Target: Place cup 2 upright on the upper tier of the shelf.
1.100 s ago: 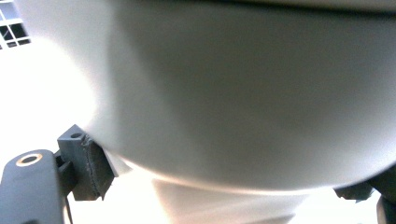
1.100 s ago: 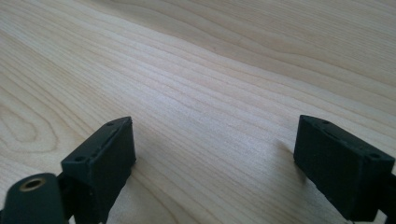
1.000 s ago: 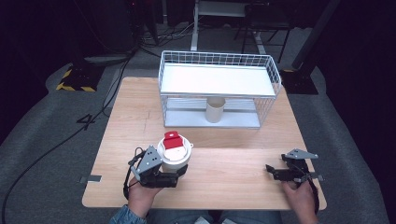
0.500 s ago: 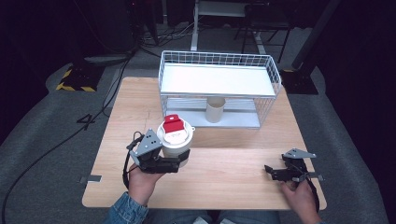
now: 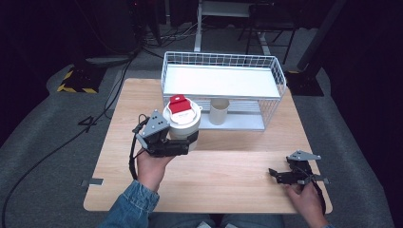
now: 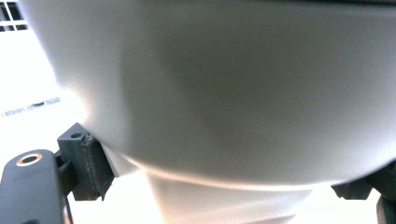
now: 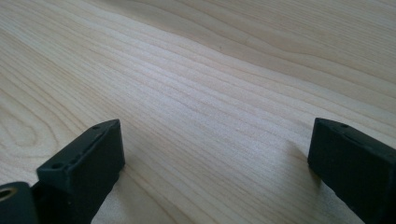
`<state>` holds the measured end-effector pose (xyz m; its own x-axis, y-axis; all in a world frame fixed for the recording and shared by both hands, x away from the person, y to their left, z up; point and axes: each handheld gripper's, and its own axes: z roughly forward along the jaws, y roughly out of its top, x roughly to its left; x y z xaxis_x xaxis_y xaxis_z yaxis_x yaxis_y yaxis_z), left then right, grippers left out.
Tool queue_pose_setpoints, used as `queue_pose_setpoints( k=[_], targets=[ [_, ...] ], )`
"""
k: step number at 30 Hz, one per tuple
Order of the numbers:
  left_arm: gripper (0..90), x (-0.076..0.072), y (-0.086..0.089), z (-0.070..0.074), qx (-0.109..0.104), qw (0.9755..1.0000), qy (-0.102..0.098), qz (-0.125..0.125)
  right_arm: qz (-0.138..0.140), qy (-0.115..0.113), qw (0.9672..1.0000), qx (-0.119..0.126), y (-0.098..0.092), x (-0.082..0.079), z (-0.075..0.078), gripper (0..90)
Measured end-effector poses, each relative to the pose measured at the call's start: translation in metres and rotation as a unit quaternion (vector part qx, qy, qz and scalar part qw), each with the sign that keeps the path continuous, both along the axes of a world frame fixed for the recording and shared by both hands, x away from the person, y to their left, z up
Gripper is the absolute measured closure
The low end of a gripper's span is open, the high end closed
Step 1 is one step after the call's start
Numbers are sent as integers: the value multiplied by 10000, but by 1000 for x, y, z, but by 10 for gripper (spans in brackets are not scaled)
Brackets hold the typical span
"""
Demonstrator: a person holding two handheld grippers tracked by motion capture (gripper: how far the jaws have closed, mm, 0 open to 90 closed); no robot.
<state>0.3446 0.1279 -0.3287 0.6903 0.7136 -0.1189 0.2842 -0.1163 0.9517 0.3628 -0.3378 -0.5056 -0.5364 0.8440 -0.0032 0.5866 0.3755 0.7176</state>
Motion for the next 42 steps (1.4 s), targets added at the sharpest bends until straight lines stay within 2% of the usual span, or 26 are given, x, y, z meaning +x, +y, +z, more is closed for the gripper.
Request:
queue_pose_setpoints(
  k=[9,22,25,32,42],
  targets=[
    [135,19,-10,26,48,9998,-193,-1,-30,-7,10000,-28,1,0,0,36],
    [135,50,-27,50,10,9996,-286,19,-27,-4,10000,-29,1,0,0,35],
    [135,57,-31,55,76,9994,-331,50,-27,-5,10000,-29,1,0,0,35],
    [135,75,-40,64,4,9995,-318,53,-28,-5,10000,-30,1,0,0,35],
    [135,102,-56,69,42,9993,-340,147,-71,16,10000,-35,3,1,0,17]
  ],
)
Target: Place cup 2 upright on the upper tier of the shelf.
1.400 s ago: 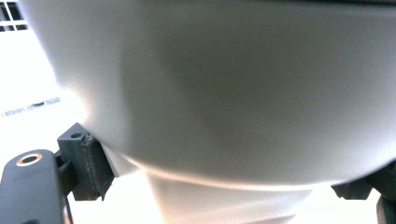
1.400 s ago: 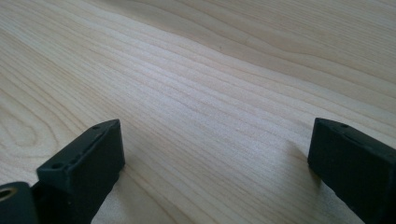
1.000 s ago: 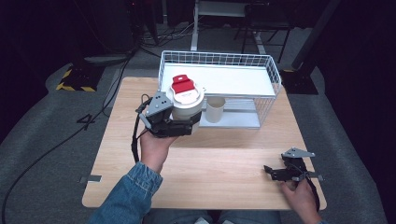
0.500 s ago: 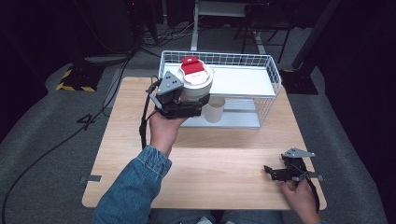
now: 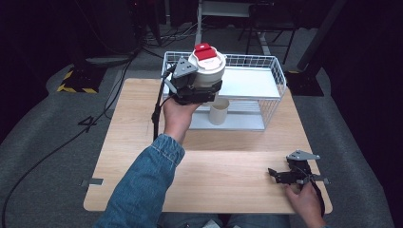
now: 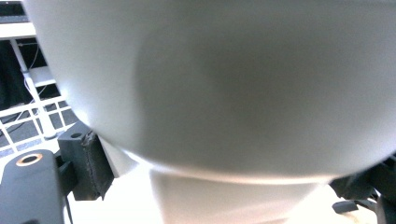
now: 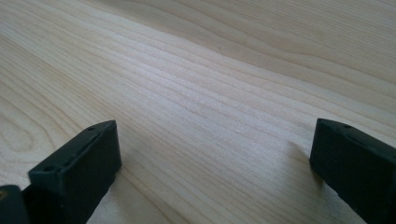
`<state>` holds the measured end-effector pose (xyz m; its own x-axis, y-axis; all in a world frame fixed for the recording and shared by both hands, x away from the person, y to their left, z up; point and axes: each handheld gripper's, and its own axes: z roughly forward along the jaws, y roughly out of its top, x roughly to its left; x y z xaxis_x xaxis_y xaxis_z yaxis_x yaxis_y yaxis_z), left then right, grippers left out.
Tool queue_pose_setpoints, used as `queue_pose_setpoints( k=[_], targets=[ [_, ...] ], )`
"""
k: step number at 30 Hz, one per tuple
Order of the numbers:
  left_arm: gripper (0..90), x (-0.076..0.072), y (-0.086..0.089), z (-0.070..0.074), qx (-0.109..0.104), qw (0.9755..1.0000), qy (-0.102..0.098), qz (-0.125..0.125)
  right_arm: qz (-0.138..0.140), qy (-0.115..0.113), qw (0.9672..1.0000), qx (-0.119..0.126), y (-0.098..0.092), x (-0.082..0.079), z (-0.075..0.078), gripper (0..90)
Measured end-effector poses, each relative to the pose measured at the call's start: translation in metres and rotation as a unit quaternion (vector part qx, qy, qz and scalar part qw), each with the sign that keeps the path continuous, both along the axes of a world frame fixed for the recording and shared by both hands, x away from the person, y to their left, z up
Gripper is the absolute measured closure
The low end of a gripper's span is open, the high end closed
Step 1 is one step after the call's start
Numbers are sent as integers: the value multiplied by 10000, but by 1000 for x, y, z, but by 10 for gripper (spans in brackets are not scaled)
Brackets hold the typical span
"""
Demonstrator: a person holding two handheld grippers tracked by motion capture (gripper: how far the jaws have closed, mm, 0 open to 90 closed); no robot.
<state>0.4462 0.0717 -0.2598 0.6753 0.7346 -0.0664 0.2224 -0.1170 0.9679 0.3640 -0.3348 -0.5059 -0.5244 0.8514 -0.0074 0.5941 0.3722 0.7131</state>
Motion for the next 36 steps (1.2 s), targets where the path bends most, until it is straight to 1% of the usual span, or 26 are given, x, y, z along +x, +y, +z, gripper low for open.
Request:
queue_pose_setpoints(
  k=[4,7,9,12,17,18,20,22,25,30,33,36],
  targets=[
    [135,12,-5,1,-38,10000,1,40,-14,0,10000,-6,1,0,0,13],
    [135,20,-9,2,-137,9999,9,67,-25,2,10000,-8,1,0,0,12],
    [135,25,-12,4,-166,9998,5,85,-40,2,10000,-11,1,1,0,12],
    [135,30,-16,6,-118,9999,-17,110,-41,2,10000,-6,2,1,0,12],
    [135,39,-22,9,-130,9998,-72,117,-80,5,10000,0,3,1,0,11],
    [135,41,-24,9,-148,9998,-60,113,-85,5,10000,1,3,1,0,11],
    [135,46,-26,10,-130,9998,-80,133,-84,-3,10000,-1,3,1,0,13],
    [135,50,-29,11,-86,9998,-54,144,-90,-5,10000,-3,3,1,0,13],
    [135,57,-33,11,-91,9998,-65,175,-88,-12,10000,-8,3,1,0,15],
    [135,67,-41,9,-122,9997,-35,214,-93,-19,10000,-13,3,1,0,15],
    [135,74,-46,8,-92,9997,0,243,-95,-16,10000,-10,3,0,0,16],
    [135,80,-50,7,-102,9995,-12,293,-96,-17,10000,-8,4,0,0,18]
  ],
)
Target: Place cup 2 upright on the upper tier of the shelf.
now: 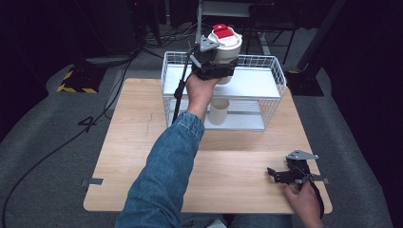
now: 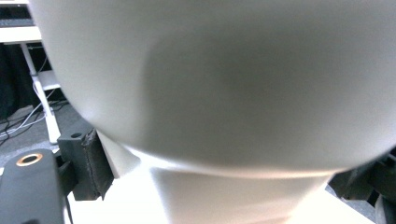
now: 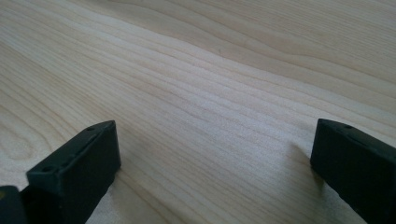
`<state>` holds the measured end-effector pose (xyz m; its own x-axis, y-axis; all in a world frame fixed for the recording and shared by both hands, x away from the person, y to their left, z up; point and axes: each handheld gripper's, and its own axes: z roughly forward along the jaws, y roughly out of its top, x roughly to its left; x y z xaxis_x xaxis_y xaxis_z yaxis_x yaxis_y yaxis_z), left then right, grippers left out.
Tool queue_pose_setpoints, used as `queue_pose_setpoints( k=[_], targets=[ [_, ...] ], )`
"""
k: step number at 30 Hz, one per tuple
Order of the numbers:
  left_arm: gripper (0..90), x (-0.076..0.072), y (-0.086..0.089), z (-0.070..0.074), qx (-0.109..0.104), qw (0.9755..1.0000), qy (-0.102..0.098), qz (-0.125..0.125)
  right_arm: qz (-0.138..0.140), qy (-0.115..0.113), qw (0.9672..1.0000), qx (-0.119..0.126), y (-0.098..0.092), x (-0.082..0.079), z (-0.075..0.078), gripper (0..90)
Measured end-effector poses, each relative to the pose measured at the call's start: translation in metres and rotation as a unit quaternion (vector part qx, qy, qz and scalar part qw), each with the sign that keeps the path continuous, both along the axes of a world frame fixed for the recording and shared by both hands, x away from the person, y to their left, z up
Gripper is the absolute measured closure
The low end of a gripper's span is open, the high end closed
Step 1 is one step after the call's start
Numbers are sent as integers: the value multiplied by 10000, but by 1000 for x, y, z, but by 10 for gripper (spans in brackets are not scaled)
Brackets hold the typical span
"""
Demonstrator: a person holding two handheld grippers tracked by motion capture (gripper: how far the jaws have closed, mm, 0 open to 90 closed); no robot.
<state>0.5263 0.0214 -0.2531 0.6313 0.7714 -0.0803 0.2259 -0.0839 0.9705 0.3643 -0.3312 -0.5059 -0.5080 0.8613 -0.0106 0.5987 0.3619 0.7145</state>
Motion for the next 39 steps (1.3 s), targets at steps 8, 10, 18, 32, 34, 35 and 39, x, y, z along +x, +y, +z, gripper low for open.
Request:
queue_pose_setpoints(
  k=[8,10,18,32,34,35,39],
  targets=[
    [135,12,-5,-6,-90,9999,43,127,7,-3,10000,7,0,0,0,23],
    [135,14,-7,-7,-141,9997,18,182,2,-4,10000,0,1,-1,0,23],
    [135,21,-11,-11,-95,9993,24,370,8,-5,10000,8,1,-1,0,25],
    [135,28,-24,-22,124,9984,157,526,35,-13,10000,15,1,-1,0,28],
    [135,29,-24,-24,135,9984,195,520,36,-12,10000,16,1,-1,0,29],
    [135,29,-24,-25,117,9983,215,536,38,-12,10000,17,1,-1,0,29],
    [134,32,-22,-30,116,9979,319,550,43,-3,10000,31,1,-1,0,29]
  ],
)
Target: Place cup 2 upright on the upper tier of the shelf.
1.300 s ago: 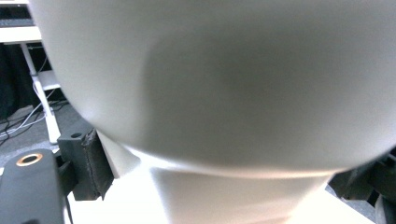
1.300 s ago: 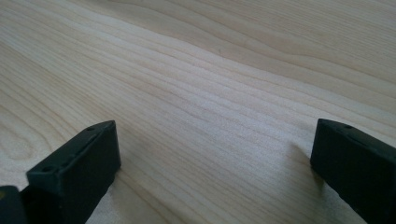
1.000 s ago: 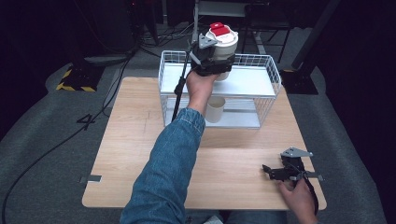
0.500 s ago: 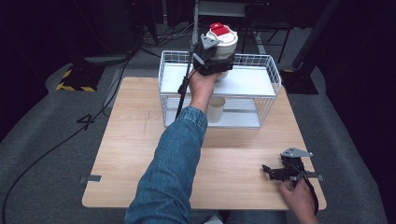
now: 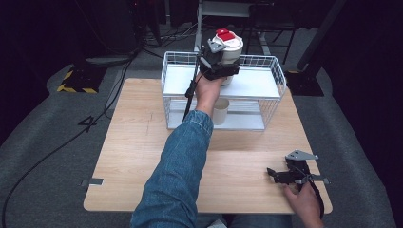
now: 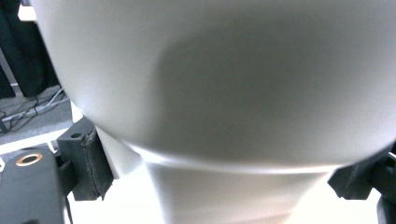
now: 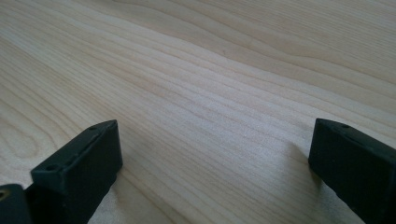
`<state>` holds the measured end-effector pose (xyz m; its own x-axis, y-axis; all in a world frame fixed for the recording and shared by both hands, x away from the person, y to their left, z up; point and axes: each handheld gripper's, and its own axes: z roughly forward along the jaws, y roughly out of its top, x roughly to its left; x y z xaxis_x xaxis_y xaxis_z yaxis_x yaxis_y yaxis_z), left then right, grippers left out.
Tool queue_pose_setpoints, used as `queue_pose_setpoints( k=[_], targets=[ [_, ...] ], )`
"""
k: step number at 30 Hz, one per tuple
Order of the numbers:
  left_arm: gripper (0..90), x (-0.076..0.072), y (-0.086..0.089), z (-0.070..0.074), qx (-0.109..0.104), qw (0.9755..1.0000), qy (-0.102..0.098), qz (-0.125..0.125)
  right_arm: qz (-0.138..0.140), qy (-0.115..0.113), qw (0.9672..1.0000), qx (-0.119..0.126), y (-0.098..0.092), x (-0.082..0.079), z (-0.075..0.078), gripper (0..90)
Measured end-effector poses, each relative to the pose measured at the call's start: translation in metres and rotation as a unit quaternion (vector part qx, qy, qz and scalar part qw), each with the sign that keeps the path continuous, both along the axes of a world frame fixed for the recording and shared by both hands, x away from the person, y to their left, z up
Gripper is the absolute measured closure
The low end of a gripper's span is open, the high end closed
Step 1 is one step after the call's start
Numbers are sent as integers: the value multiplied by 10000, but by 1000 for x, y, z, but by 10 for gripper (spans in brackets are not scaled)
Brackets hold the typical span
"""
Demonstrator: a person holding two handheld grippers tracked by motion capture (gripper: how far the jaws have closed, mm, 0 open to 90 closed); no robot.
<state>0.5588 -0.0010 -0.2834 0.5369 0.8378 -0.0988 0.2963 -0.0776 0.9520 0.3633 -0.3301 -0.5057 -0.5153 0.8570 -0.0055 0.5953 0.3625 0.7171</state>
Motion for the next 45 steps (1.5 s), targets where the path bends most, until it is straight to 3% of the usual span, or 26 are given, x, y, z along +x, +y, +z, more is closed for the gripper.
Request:
queue_pose_setpoints(
  k=[9,31,37,41,45],
  targets=[
    [134,2,6,-6,-101,9999,-3,-5,3,3,10000,2,0,0,0,29],
    [124,0,7,-7,69,9999,-44,-140,6,0,10000,0,0,0,0,29],
    [71,-1,6,-6,99,10000,-8,-13,8,-1,10000,0,0,0,0,29],
    [15,-4,10,-2,-125,9999,-61,-26,4,2,10000,4,0,0,0,29],
    [0,-10,14,3,-28,10000,-20,-50,5,3,10000,4,0,0,0,29]
  ],
)
